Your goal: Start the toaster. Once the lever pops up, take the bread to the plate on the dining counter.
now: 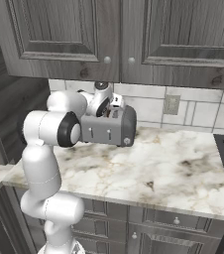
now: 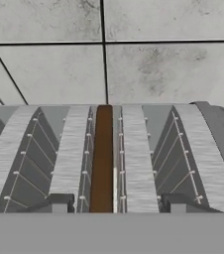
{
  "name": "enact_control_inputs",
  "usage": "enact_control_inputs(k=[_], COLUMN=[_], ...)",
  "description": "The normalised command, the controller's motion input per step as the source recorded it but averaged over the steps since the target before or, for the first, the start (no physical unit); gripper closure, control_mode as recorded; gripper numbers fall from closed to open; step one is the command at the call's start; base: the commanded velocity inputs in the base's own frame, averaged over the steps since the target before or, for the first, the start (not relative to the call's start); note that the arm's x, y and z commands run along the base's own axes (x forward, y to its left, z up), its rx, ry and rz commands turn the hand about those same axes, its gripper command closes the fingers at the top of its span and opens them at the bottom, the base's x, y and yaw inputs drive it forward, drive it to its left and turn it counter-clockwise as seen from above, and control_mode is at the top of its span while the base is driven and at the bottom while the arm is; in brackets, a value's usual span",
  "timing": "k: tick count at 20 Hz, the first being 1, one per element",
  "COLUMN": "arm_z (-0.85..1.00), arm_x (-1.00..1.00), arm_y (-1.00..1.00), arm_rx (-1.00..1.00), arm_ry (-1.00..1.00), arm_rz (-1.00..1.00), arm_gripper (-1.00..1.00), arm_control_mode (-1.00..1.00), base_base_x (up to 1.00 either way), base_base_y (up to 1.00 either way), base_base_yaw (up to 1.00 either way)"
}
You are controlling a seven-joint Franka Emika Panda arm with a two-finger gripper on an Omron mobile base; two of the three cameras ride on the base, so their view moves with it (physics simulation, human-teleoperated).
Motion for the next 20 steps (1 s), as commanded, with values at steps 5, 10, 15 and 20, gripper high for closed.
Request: enact_control_inputs(k=[5, 10, 15, 20], arm_z=[0.0, 0.0, 0.04, 0.14], arm_x=[0.0, 0.0, -0.13, -0.27], arm_y=[0.0, 0.0, 0.0, 0.04], arm_rx=[0.0, 0.0, 0.0, -0.01], arm_ry=[0.0, 0.0, -0.01, -0.02], arm_rz=[0.0, 0.0, 0.0, 0.0], arm_gripper=[1.0, 1.0, 1.0, 1.0], arm_control_mode=[-1.0, -1.0, -1.0, -1.0], base_base_x=[0.0, 0.0, 0.0, 0.0], base_base_y=[0.0, 0.0, 0.0, 0.0], base_base_yaw=[0.0, 0.0, 0.0, 0.0])
